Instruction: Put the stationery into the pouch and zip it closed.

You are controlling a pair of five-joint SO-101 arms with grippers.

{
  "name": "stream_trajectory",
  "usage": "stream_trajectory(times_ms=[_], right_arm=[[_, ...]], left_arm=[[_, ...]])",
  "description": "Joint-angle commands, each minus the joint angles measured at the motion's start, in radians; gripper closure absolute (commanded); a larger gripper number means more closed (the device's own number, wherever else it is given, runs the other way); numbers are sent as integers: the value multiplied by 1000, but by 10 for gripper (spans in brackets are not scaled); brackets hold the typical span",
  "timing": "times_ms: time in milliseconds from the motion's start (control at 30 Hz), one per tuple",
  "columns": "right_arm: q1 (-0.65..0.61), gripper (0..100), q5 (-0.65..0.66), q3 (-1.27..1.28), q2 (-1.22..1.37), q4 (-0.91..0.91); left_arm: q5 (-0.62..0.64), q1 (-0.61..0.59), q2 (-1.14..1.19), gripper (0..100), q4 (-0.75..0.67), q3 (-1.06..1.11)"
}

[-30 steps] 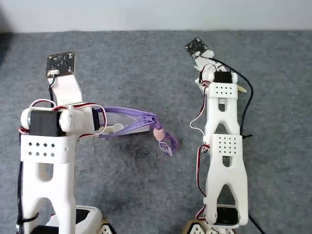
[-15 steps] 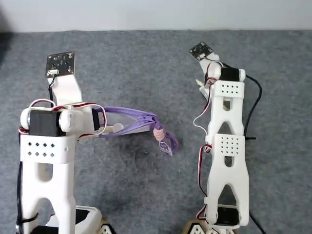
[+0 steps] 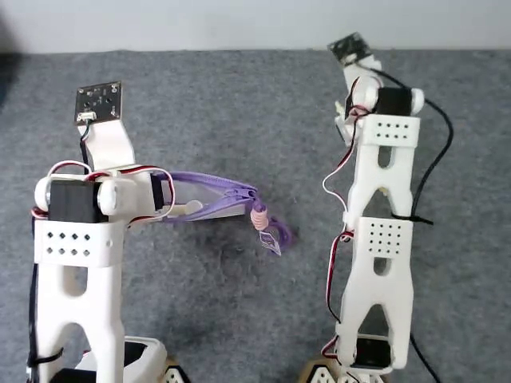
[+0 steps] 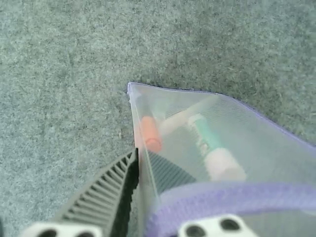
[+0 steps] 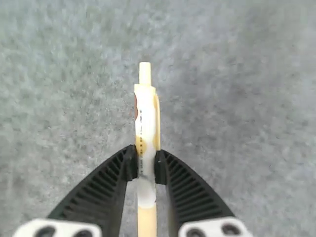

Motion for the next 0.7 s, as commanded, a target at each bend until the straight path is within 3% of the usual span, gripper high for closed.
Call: stream_trajectory(times_ms=[0,433,667], right_arm=[[2,991,-54,97,-217,50],[-107,991,-358,1043,-1086,42],[-255,991,-539,1263,-1483,19]], left_arm=[[5,8,12,988,-29,1],[3,29,14,988,-43,1],[5,120,14,988,-43,1]])
